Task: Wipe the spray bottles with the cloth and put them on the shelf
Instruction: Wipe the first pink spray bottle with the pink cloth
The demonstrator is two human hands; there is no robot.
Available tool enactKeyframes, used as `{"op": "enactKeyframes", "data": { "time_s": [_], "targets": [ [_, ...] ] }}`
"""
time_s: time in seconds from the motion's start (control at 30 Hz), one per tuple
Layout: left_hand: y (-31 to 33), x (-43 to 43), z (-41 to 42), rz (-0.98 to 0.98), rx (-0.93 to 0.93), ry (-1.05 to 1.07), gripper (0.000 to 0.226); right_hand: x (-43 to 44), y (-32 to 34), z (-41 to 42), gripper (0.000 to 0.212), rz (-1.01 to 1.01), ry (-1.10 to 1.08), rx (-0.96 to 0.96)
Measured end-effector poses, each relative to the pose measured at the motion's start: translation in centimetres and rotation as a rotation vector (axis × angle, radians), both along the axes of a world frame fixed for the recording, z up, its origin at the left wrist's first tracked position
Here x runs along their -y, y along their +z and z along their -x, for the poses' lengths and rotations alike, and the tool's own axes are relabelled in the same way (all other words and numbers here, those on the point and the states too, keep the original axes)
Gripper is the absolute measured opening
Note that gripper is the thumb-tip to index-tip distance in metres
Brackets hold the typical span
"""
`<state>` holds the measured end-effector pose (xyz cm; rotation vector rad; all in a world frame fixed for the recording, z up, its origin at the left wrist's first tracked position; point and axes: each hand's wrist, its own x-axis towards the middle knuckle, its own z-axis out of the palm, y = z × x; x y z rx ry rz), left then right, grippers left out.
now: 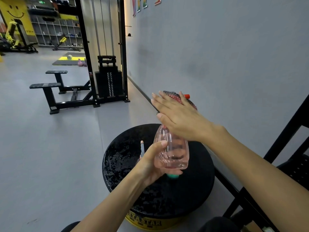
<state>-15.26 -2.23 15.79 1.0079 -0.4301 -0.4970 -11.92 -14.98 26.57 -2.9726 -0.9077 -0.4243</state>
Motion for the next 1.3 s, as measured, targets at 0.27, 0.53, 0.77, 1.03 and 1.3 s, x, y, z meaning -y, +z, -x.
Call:
{"op": "enactKeyframes", "data": {
  "time_s": [0.27, 0.53, 0.77, 1.03, 1.3],
  "targets": [
    [-0.3, 0.5, 0.3, -0.039, 0.014, -0.005, 0.074, 0.4, 0.3, -1.7, 0.055, 0.018, -0.114, 0.018],
    [-0.3, 0.7, 0.3, -0.02, 0.014, 0.013, 0.068, 0.4, -0.2, -0.4, 0.055, 0.048, -0.042, 0.015],
    [-0.5, 0.6, 0.4, -0.02, 0.004, 0.017, 0.073, 0.9, 0.0, -1.9, 0.057, -0.032, -0.164, 0.047],
    [-0.5, 0.1, 0.4, -0.019, 0.02, 0.005, 0.067, 1.0, -0.8, -0.6, 0.055, -0.036, -0.091, 0.051],
    [-0.8, 0.5, 0.8, -0.024, 0.006, -0.003, 0.074, 1.9, -0.3, -1.5, 0.057, -0.073, -0.215, 0.081]
  ]
}}
